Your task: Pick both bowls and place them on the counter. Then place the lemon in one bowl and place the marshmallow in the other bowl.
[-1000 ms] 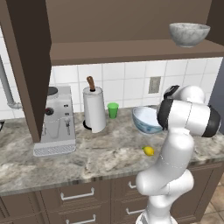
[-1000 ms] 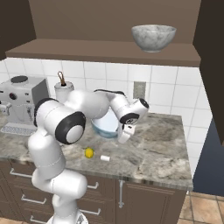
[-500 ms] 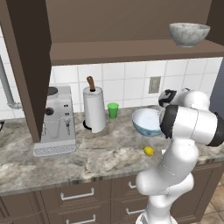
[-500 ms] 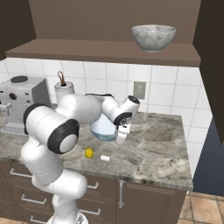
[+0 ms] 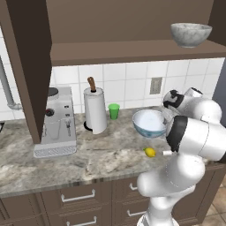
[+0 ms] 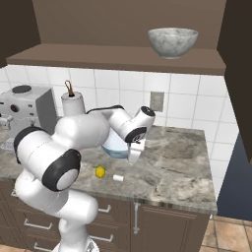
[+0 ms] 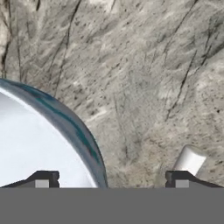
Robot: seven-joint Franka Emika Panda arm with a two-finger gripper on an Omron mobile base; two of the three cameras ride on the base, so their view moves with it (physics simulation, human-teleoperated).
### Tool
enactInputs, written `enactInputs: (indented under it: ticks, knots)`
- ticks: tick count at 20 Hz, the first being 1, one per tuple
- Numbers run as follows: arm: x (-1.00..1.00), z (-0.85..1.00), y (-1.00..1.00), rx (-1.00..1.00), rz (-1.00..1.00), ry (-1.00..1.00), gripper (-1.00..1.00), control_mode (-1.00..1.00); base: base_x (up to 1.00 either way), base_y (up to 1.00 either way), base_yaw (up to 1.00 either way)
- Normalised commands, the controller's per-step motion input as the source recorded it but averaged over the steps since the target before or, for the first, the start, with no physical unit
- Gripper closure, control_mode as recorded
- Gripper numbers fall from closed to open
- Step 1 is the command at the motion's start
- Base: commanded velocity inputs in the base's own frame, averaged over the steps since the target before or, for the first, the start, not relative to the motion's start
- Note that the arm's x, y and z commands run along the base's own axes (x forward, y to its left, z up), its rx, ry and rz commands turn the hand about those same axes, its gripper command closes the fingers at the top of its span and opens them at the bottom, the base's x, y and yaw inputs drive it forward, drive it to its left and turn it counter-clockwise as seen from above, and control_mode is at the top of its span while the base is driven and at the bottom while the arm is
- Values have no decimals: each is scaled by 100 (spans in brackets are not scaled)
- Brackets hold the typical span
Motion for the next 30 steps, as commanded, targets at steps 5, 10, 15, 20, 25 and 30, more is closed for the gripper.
enactInputs:
  ticks: [5, 10, 15, 20, 25, 30]
  knots:
    - [-23, 40, 0, 0, 0, -15, -100, -100, 0, 0, 0]
    - [-30, 36, 0, 0, 0, -12, -100, -100, 0, 0, 0]
    - [-41, 49, -7, 0, 0, -20, -100, -100, 0, 0, 0]
    - [-44, 53, -12, 0, 0, -20, -100, -100, 0, 0, 0]
    - [-46, 58, -14, 0, -4, -9, -100, -100, 0, 0, 0]
    - [-36, 66, -18, 0, -10, 0, -100, -100, 0, 0, 0]
